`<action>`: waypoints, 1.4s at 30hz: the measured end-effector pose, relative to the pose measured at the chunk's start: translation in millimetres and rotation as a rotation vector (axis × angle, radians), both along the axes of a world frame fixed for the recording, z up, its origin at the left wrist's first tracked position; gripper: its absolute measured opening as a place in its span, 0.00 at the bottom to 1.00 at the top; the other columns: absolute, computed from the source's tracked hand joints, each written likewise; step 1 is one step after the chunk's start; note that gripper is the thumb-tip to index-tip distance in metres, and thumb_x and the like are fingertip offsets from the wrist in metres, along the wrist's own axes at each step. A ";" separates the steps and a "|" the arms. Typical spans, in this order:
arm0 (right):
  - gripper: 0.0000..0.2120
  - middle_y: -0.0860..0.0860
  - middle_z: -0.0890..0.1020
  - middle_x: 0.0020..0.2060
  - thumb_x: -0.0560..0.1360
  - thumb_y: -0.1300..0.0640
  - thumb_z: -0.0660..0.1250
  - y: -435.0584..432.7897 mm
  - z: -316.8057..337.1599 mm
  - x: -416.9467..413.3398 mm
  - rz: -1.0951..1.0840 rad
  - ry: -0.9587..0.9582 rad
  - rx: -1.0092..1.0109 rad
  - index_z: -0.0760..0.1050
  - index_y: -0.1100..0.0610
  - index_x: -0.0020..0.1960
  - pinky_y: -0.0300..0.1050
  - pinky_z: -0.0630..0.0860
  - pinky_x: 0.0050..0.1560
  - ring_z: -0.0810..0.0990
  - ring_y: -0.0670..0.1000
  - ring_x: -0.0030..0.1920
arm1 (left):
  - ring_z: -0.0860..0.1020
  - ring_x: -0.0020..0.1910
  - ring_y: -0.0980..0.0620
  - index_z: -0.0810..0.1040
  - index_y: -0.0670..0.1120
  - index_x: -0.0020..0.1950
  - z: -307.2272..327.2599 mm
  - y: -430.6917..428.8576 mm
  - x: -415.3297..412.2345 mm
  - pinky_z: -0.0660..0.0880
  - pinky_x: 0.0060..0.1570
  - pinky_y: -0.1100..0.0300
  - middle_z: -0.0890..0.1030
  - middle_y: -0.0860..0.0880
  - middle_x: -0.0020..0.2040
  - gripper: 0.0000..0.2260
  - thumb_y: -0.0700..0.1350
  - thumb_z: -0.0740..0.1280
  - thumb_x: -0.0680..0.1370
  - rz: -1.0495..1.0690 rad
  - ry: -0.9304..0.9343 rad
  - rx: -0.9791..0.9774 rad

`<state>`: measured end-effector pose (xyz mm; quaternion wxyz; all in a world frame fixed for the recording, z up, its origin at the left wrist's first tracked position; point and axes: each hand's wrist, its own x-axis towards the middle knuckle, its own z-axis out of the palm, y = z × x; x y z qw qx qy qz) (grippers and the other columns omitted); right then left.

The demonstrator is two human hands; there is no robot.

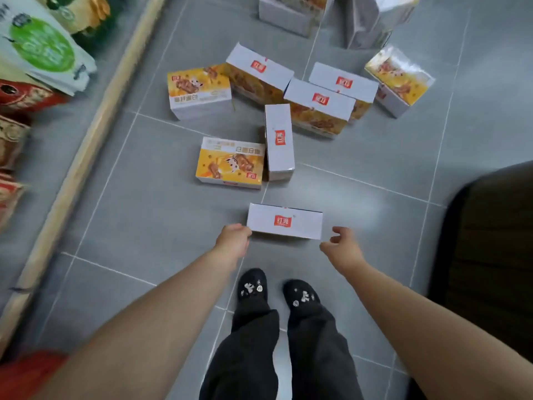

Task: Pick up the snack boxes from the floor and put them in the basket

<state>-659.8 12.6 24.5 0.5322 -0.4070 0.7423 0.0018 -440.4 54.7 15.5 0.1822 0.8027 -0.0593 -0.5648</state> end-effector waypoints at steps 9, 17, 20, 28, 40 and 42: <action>0.33 0.60 0.67 0.71 0.75 0.61 0.67 -13.4 -164.2 -9.5 -0.017 0.033 0.119 0.56 0.63 0.76 0.47 0.68 0.62 0.69 0.59 0.68 | 0.63 0.74 0.42 0.52 0.42 0.78 -172.2 -20.3 -7.0 0.62 0.69 0.53 0.59 0.42 0.77 0.36 0.49 0.66 0.76 -0.053 -0.169 0.073; 0.13 0.53 0.73 0.48 0.73 0.69 0.66 -38.6 -173.7 4.0 -0.119 -0.038 0.188 0.70 0.62 0.56 0.42 0.69 0.45 0.72 0.52 0.45 | 0.79 0.55 0.45 0.76 0.40 0.61 -191.6 -24.8 1.5 0.71 0.51 0.58 0.81 0.44 0.57 0.18 0.43 0.69 0.73 0.043 -0.011 -0.041; 0.22 0.55 0.76 0.54 0.71 0.63 0.71 -50.8 -131.4 11.5 -0.060 -0.040 0.125 0.68 0.63 0.63 0.44 0.69 0.48 0.74 0.53 0.50 | 0.80 0.53 0.44 0.76 0.42 0.60 -143.7 -23.5 5.8 0.75 0.50 0.57 0.82 0.43 0.55 0.17 0.43 0.69 0.72 0.073 0.004 -0.059; 0.22 0.57 0.77 0.56 0.73 0.61 0.69 -61.5 79.1 68.0 0.221 -0.066 -0.117 0.68 0.61 0.65 0.42 0.69 0.40 0.74 0.53 0.46 | 0.76 0.47 0.48 0.78 0.44 0.58 71.3 23.8 36.8 0.65 0.37 0.60 0.81 0.46 0.50 0.22 0.47 0.67 0.65 0.380 -0.020 -0.140; 0.14 0.46 0.74 0.40 0.71 0.59 0.70 38.9 340.7 194.7 0.807 -0.248 -0.344 0.71 0.55 0.54 0.52 0.79 0.50 0.75 0.51 0.44 | 0.78 0.51 0.48 0.73 0.40 0.63 317.5 206.0 51.4 0.74 0.52 0.57 0.80 0.45 0.56 0.19 0.32 0.67 0.72 1.017 -0.325 -0.349; 0.15 0.47 0.78 0.41 0.66 0.56 0.73 75.3 353.9 214.1 0.913 -0.290 -0.362 0.73 0.55 0.51 0.49 0.78 0.47 0.78 0.51 0.44 | 0.79 0.50 0.46 0.73 0.41 0.63 326.6 249.2 51.2 0.75 0.49 0.58 0.81 0.44 0.56 0.23 0.31 0.67 0.69 1.146 -0.345 -0.365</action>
